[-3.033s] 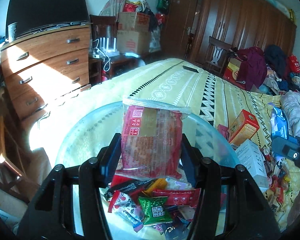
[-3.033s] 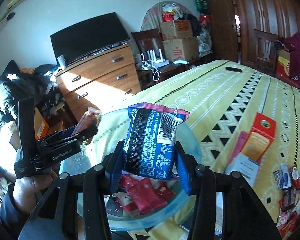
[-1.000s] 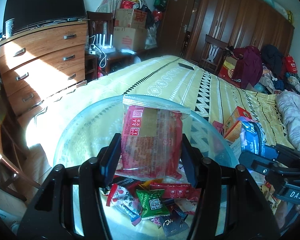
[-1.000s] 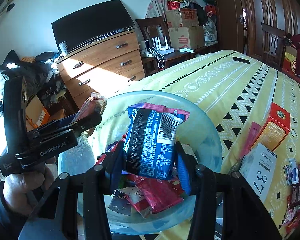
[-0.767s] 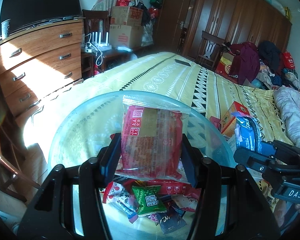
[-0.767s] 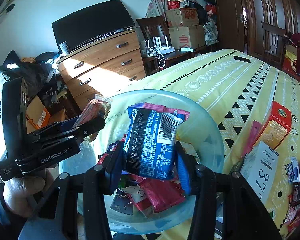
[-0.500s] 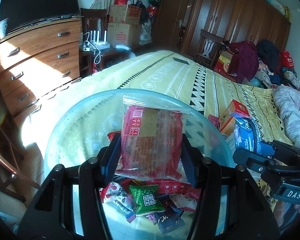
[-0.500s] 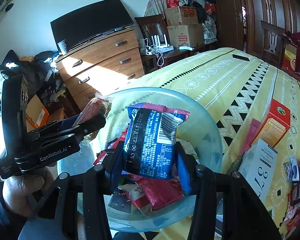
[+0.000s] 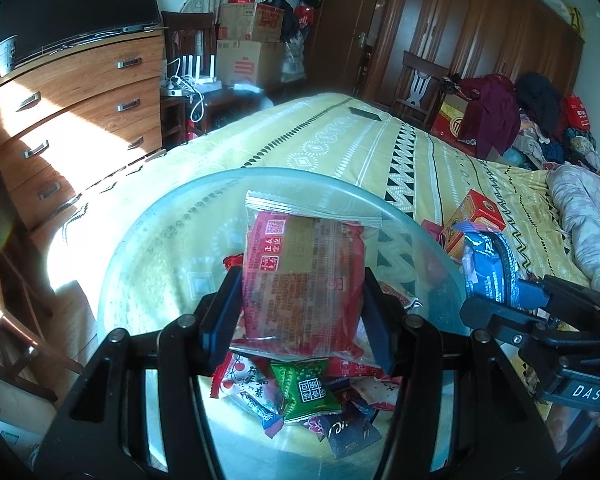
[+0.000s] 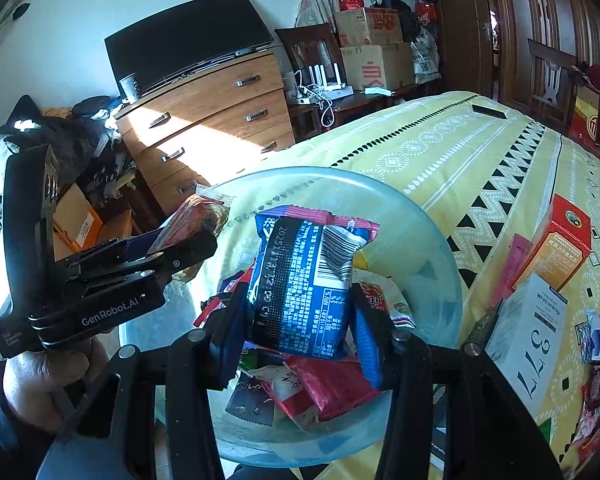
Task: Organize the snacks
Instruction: 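Open both grippers to drop the red and blue packets into the bowl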
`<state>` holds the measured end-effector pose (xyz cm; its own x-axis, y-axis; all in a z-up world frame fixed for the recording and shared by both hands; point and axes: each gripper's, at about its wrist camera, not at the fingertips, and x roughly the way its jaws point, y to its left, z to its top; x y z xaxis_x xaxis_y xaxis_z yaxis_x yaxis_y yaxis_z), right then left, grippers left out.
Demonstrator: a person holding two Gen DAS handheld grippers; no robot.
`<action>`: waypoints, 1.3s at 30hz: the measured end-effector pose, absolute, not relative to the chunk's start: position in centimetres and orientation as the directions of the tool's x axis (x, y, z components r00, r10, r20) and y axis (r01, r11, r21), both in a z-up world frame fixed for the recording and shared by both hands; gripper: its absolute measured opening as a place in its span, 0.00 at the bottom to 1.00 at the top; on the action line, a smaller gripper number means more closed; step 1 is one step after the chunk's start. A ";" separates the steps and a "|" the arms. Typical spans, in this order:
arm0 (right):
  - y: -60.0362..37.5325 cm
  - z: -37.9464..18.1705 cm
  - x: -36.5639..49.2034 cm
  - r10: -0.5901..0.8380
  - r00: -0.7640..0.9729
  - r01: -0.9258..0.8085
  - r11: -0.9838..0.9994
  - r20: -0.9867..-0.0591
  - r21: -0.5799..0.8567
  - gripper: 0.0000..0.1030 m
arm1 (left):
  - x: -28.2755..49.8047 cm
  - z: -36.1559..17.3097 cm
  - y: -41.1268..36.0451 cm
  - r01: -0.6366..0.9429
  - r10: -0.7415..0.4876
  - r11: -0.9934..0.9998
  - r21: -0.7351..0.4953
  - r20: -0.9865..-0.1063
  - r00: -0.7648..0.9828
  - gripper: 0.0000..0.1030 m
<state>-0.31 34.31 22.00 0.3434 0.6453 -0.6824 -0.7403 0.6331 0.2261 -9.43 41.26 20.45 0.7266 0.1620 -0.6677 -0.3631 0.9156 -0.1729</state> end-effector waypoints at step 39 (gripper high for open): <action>34.3 21.3 -1.3 0.654 0.320 -0.738 0.626 -0.686 0.253 0.77 | -9.8 20.5 42.0 -0.395 0.176 0.901 -0.180 -0.681 0.711 0.80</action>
<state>-1.27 34.32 21.34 0.3197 0.6538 -0.6858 -0.7376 0.6261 0.2531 -9.85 41.96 20.47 0.7112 0.1761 -0.6805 -0.3951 0.9009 -0.1798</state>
